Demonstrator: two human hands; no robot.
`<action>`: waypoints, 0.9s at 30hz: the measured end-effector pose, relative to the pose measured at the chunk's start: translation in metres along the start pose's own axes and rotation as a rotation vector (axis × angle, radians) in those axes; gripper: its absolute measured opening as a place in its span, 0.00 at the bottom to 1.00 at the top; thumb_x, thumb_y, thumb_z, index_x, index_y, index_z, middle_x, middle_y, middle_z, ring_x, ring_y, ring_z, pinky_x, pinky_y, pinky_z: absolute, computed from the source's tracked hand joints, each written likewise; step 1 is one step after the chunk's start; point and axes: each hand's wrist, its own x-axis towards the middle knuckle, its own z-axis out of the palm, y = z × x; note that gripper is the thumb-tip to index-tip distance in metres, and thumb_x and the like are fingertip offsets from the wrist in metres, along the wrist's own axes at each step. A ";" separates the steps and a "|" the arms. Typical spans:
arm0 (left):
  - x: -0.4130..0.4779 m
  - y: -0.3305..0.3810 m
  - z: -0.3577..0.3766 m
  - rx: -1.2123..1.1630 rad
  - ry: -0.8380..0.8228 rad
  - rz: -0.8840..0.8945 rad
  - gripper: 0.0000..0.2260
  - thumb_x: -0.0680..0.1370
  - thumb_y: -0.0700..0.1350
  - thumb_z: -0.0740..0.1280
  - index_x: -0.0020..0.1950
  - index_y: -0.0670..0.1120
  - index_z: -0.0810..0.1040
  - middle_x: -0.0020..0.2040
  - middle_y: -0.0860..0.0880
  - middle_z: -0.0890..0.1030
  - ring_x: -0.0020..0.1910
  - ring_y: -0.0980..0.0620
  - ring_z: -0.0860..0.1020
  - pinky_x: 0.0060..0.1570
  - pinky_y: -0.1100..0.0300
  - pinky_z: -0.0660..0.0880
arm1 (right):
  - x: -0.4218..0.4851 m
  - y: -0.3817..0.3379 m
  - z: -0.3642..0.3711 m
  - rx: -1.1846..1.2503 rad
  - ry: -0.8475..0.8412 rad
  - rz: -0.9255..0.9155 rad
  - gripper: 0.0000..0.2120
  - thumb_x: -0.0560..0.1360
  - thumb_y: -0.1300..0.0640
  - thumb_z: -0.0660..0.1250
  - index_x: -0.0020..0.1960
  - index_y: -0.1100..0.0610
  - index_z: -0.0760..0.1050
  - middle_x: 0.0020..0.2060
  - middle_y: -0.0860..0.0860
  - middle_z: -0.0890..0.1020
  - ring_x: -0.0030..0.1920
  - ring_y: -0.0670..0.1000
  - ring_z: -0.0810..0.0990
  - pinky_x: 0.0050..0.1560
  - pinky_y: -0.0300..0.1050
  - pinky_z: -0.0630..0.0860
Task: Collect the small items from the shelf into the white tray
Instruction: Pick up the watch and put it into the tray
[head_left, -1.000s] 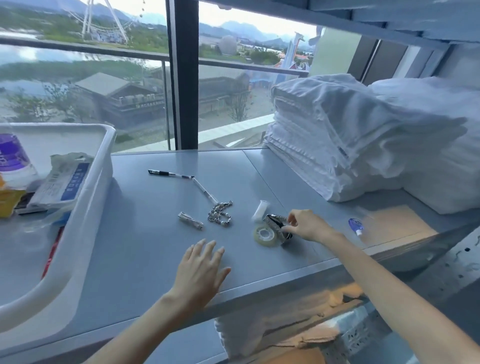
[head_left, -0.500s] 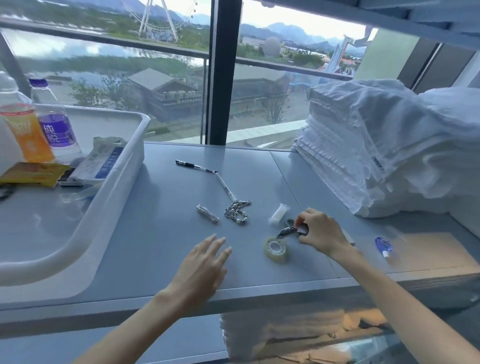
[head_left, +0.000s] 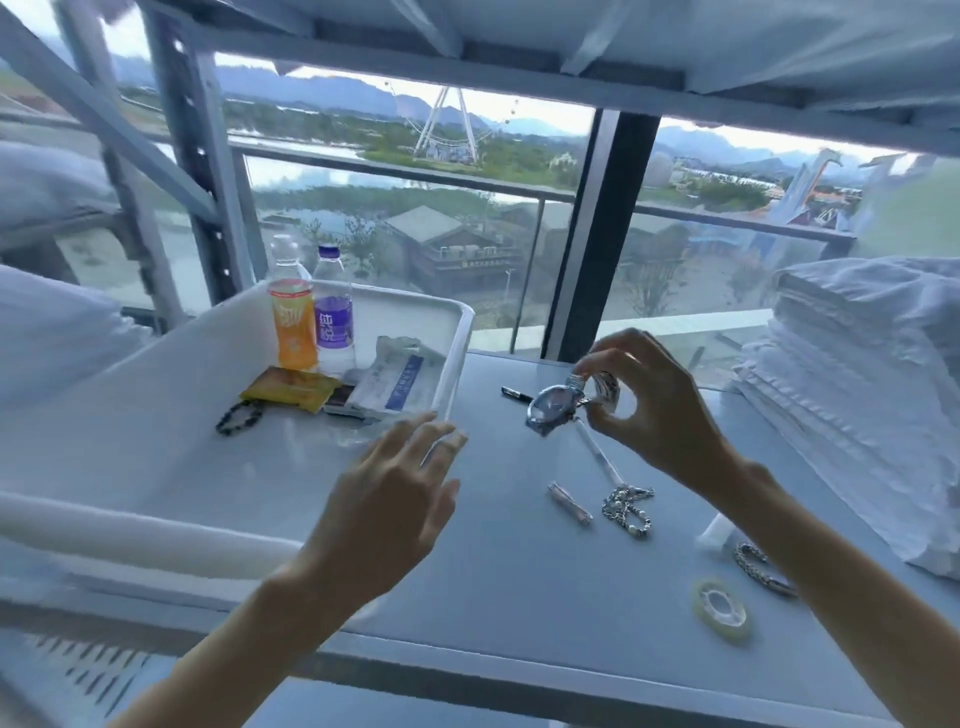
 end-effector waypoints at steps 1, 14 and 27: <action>-0.008 -0.016 -0.010 0.012 -0.002 -0.021 0.15 0.74 0.45 0.66 0.59 0.43 0.78 0.58 0.48 0.80 0.61 0.48 0.77 0.55 0.54 0.77 | 0.014 -0.009 0.010 0.026 -0.003 -0.016 0.13 0.63 0.69 0.72 0.47 0.61 0.79 0.45 0.55 0.78 0.46 0.52 0.75 0.49 0.37 0.72; -0.076 -0.220 -0.082 0.061 -0.247 -0.230 0.40 0.70 0.72 0.34 0.59 0.54 0.78 0.56 0.58 0.79 0.55 0.59 0.77 0.50 0.58 0.77 | 0.151 -0.128 0.220 -0.049 -0.549 -0.288 0.12 0.68 0.64 0.69 0.50 0.58 0.72 0.41 0.53 0.78 0.33 0.52 0.74 0.28 0.45 0.69; -0.084 -0.257 -0.076 -0.092 -0.290 -0.344 0.19 0.77 0.63 0.53 0.63 0.57 0.72 0.59 0.62 0.75 0.61 0.64 0.69 0.56 0.62 0.69 | 0.178 -0.149 0.397 0.048 -0.595 0.181 0.13 0.69 0.61 0.71 0.50 0.60 0.69 0.46 0.57 0.78 0.42 0.57 0.78 0.39 0.50 0.75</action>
